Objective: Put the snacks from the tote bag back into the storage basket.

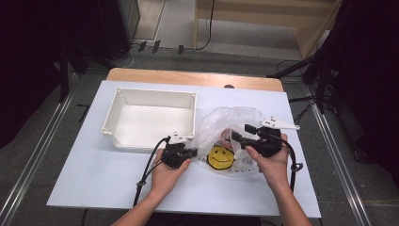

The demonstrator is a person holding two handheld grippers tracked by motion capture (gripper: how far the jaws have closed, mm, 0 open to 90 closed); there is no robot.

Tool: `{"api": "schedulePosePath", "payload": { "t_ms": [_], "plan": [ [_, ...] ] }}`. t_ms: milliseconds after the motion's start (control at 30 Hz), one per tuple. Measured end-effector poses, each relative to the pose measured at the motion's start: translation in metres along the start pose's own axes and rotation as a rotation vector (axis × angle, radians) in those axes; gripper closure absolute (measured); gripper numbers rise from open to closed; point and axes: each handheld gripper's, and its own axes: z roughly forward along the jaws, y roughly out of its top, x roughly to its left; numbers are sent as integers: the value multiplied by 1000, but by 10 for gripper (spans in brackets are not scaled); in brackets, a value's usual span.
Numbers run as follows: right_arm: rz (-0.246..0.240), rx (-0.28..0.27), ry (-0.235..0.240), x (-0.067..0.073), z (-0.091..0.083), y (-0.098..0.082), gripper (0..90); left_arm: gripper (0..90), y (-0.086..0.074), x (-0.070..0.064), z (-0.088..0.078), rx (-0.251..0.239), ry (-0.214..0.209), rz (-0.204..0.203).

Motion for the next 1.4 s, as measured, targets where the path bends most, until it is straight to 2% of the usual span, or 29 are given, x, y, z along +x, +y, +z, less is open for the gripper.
{"api": "schedulePosePath", "payload": {
  "t_ms": [67,133,200,233,267,367,400,533,733,767,833,900,933,967,1033,1200,1267,1333,1400],
  "plan": [
    [-25,30,-38,5,5,-5,368,886,0,1,0,-2,-2,0],
    [-38,57,-66,8,10,-9,457,885,0,1,0,-4,-2,-1],
    [-60,85,-96,10,14,-13,606,884,0,0,0,-7,-5,-2],
    [-85,100,-106,10,15,-16,655,884,0,0,0,-8,-5,-2],
    [-95,91,-117,11,14,-18,705,884,0,0,-1,-7,-6,0],
    [-89,94,-131,8,9,-19,900,884,0,1,-1,-8,-8,-1],
    [-85,86,-141,7,7,-19,900,884,-1,1,-1,-10,-11,-2],
    [-79,27,-85,8,-8,-20,900,885,-1,1,-1,-9,-12,-2],
    [-136,0,-14,17,-26,-27,900,884,0,1,-1,-9,-9,-6],
    [-155,5,2,19,-29,-29,900,884,0,2,-1,-8,-8,-5],
    [-161,24,14,20,-32,-35,900,885,0,2,-1,-10,-10,-10],
    [-163,71,33,18,-33,-42,900,885,0,2,-1,-12,-13,-16],
    [-169,114,38,15,-30,-51,900,885,0,3,-1,-14,-13,-16],
    [-169,114,38,15,-30,-51,900,885,0,3,-1,-14,-13,-18],
    [-152,151,41,9,-26,-59,900,886,0,3,-1,-13,-13,-22],
    [-138,263,9,-7,-10,-74,900,886,0,4,-2,-14,-16,-30],
    [-126,323,-32,-13,-4,-80,900,887,0,4,-2,-15,-18,-32],
    [-112,328,-59,-19,-2,-83,900,887,0,4,-2,-14,-15,-31],
    [-121,321,-110,-22,-4,-83,900,886,0,4,-2,-13,-15,-28]
  ]
}}
